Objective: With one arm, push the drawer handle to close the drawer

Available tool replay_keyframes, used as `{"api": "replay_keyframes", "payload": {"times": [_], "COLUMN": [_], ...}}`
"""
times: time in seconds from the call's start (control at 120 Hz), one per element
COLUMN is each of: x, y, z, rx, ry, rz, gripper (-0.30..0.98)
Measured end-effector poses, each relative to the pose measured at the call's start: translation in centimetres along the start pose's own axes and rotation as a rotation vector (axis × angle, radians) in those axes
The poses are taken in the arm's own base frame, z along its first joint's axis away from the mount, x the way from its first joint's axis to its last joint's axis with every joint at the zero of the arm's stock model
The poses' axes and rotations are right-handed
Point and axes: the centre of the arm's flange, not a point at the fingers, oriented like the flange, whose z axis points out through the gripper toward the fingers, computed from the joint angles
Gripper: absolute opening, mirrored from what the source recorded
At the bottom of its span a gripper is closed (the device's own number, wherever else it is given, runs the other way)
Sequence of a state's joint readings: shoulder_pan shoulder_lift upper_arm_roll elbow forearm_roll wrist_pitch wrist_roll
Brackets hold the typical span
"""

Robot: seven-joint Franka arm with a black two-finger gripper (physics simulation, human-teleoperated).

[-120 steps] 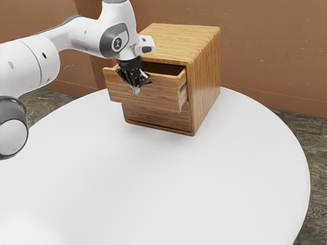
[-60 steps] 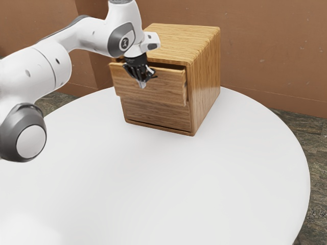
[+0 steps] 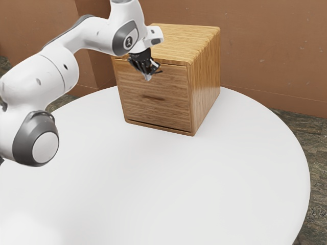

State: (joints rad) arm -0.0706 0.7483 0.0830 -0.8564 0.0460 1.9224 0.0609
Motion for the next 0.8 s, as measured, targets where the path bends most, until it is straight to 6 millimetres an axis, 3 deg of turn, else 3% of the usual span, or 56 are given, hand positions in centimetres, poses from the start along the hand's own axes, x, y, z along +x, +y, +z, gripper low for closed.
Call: {"api": "replay_keyframes", "payload": {"times": [0.167, 0.25, 0.333, 0.475, 0.517, 0.608, 0.8], "x": [0.5, -0.2, -3.5, -10.4, -12.5, -14.5, -15.6], "y": [0.2, 0.2, 0.7, 2.2, 2.3, 2.6, 3.3], "z": [0.2, -1.1, -6.7, -19.8, -21.8, -22.6, -21.7], "rx": [-0.002, -0.021, -0.059, -0.101, -0.106, -0.108, -0.123], "ry": [0.021, 0.007, -0.021, -0.046, -0.076, -0.146, -0.243], "rz": [0.003, -0.003, -0.008, 0.008, 0.011, 0.012, 0.007], "gripper": [-0.13, -0.10, -0.10, -0.10, -0.10, 0.07, 0.43]}}
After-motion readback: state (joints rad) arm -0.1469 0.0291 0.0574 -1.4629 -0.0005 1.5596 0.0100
